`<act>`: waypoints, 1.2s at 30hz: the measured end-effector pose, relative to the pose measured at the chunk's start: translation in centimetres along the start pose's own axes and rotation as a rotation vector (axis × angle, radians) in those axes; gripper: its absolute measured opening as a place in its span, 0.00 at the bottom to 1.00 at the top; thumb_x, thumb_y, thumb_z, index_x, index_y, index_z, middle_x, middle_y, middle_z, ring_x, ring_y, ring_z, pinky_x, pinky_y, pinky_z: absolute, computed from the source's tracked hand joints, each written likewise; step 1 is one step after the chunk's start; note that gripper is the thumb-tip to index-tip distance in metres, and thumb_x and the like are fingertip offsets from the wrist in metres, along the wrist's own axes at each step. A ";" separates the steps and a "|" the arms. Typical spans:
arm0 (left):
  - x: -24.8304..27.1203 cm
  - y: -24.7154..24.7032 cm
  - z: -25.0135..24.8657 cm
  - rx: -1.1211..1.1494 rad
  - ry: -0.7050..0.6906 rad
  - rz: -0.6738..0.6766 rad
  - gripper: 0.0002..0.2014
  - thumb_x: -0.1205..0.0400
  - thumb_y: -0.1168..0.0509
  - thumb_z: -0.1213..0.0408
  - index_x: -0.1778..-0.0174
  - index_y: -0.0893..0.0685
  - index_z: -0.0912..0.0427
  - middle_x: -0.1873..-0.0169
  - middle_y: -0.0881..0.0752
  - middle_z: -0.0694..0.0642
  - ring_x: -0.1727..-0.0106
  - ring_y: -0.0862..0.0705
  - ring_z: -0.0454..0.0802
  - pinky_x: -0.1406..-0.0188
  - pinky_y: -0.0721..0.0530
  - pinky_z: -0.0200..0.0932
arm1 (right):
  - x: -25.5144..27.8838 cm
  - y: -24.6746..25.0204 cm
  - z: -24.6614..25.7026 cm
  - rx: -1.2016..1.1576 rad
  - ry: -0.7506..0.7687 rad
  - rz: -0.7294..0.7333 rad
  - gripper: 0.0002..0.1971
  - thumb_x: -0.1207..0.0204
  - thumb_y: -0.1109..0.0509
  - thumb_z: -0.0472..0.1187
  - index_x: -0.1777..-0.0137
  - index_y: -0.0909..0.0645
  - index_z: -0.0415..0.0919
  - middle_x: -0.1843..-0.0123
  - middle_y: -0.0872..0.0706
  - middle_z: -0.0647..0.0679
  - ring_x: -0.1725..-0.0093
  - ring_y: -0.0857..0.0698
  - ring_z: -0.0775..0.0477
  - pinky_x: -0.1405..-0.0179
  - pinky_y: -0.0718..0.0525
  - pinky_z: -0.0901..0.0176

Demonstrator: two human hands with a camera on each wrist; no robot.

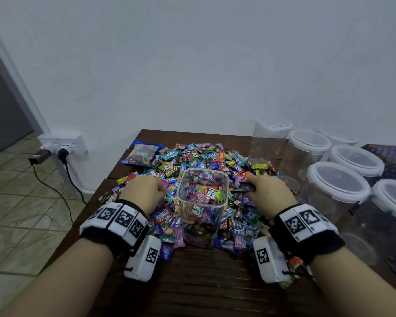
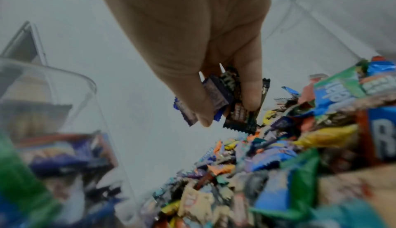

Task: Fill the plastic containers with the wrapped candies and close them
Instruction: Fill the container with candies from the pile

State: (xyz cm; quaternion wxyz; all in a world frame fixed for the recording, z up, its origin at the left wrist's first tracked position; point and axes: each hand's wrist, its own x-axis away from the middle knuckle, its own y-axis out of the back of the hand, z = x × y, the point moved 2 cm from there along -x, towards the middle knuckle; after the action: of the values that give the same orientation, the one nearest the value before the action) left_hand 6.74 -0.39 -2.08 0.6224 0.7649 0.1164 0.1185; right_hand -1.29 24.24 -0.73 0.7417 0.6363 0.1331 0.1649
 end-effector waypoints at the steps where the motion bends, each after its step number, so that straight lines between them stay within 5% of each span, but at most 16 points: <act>1: 0.2 0.1 -0.1 0.029 -0.005 -0.022 0.09 0.19 0.37 0.64 0.59 0.12 0.53 0.62 0.14 0.51 0.61 0.19 0.50 0.61 0.23 0.41 | 0.2 0.5 0.2 -0.032 0.005 -0.031 0.13 0.19 0.40 0.41 0.38 0.19 0.45 0.45 0.14 0.44 0.47 0.18 0.42 0.56 0.26 0.58; 9: 1.8 1.5 -0.7 0.262 -0.029 -0.118 0.07 0.18 0.36 0.61 0.55 0.11 0.51 0.55 0.11 0.50 0.59 0.18 0.45 0.56 0.24 0.39 | 1.7 4.4 1.9 -0.262 0.084 -0.244 0.16 0.21 0.34 0.43 0.34 0.18 0.47 0.39 0.14 0.45 0.40 0.19 0.42 0.43 0.25 0.55; 15: 2.7 3.2 -1.1 0.365 -0.027 -0.239 0.07 0.18 0.35 0.61 0.52 0.10 0.53 0.56 0.13 0.49 0.56 0.21 0.43 0.54 0.26 0.37 | 2.7 6.0 3.5 -0.661 0.185 -0.390 0.16 0.25 0.27 0.40 0.37 0.16 0.45 0.47 0.13 0.52 0.48 0.18 0.57 0.48 0.26 0.71; 19: 3.3 3.9 -1.3 0.415 -0.044 -0.300 0.06 0.18 0.34 0.60 0.53 0.10 0.52 0.56 0.12 0.49 0.58 0.20 0.42 0.58 0.27 0.36 | 3.1 5.9 4.8 -0.926 0.236 -0.321 0.17 0.27 0.26 0.40 0.37 0.16 0.43 0.47 0.11 0.51 0.48 0.13 0.55 0.40 0.17 0.51; 22: 3.7 4.3 -1.4 0.493 -0.051 -0.329 0.06 0.19 0.33 0.61 0.55 0.11 0.50 0.59 0.13 0.46 0.60 0.20 0.37 0.63 0.28 0.30 | 3.3 5.4 5.9 -1.007 0.264 -0.246 0.18 0.26 0.26 0.40 0.36 0.17 0.43 0.46 0.11 0.52 0.47 0.13 0.53 0.41 0.16 0.47; 28: 4.4 5.0 -1.9 0.654 -0.071 -0.387 0.05 0.19 0.32 0.62 0.56 0.11 0.50 0.59 0.12 0.49 0.55 0.17 0.45 0.53 0.20 0.42 | 4.0 4.6 7.4 -0.834 0.350 -0.193 0.17 0.24 0.28 0.39 0.35 0.18 0.46 0.48 0.15 0.58 0.49 0.19 0.65 0.48 0.23 0.77; 32: 4.5 5.1 -2.1 0.687 -0.091 -0.390 0.05 0.20 0.32 0.62 0.57 0.11 0.49 0.64 0.14 0.46 0.60 0.18 0.42 0.60 0.21 0.39 | 4.1 4.1 7.8 -0.728 0.376 -0.187 0.18 0.24 0.28 0.39 0.34 0.18 0.48 0.42 0.15 0.55 0.42 0.19 0.60 0.44 0.25 0.74; 36: 4.4 5.0 -2.3 0.710 -0.094 -0.395 0.05 0.20 0.32 0.63 0.57 0.11 0.50 0.67 0.17 0.40 0.63 0.21 0.38 0.63 0.27 0.32 | 4.1 4.0 7.8 -0.676 0.391 -0.196 0.18 0.26 0.27 0.39 0.35 0.17 0.47 0.44 0.16 0.55 0.46 0.21 0.61 0.49 0.28 0.79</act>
State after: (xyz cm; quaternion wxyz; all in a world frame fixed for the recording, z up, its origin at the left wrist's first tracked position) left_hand 10.29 2.15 3.45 0.3352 0.8997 0.2662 -0.0857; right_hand 5.27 19.48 4.50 0.8822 0.2975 0.2700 0.2455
